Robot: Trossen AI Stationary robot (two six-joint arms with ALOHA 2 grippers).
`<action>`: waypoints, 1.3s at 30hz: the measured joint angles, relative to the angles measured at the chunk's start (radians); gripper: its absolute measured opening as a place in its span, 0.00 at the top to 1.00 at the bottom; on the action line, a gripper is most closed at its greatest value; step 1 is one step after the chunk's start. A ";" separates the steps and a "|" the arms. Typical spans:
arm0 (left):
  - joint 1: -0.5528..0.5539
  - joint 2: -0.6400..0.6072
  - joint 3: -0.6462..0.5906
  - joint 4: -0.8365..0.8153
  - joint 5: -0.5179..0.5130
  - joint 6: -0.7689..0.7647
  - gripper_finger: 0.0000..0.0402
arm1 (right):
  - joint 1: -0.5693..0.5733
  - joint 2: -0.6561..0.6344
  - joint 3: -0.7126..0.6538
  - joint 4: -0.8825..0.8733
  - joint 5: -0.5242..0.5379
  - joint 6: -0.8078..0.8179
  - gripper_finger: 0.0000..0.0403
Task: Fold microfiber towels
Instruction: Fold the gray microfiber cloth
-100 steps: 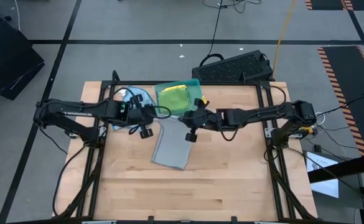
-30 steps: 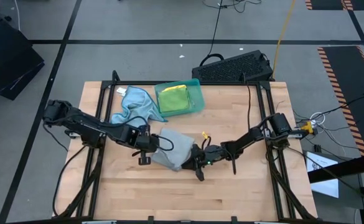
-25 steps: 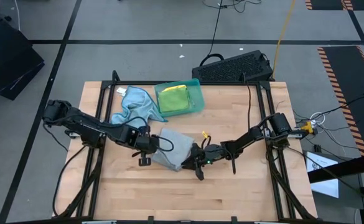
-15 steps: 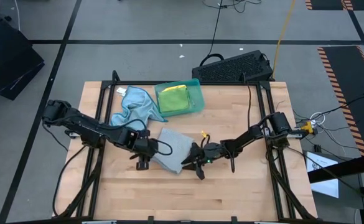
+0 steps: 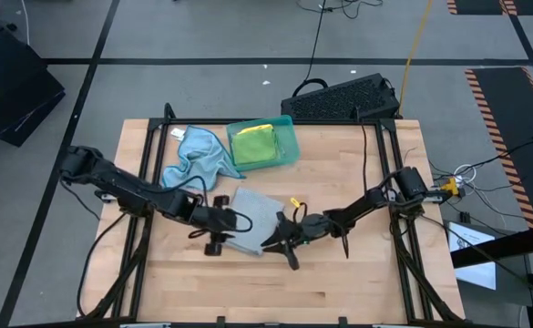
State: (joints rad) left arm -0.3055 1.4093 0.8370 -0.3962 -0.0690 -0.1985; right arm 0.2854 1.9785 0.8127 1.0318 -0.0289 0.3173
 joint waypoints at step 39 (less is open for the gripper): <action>0.094 -0.034 -0.368 0.683 -0.260 0.092 0.83 | -0.095 0.042 0.152 -0.151 0.061 -0.185 1.00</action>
State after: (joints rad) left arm -0.2116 1.3755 0.4686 0.2866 -0.3287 -0.1066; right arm 0.1907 2.0209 0.9651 0.8811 0.0323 0.1321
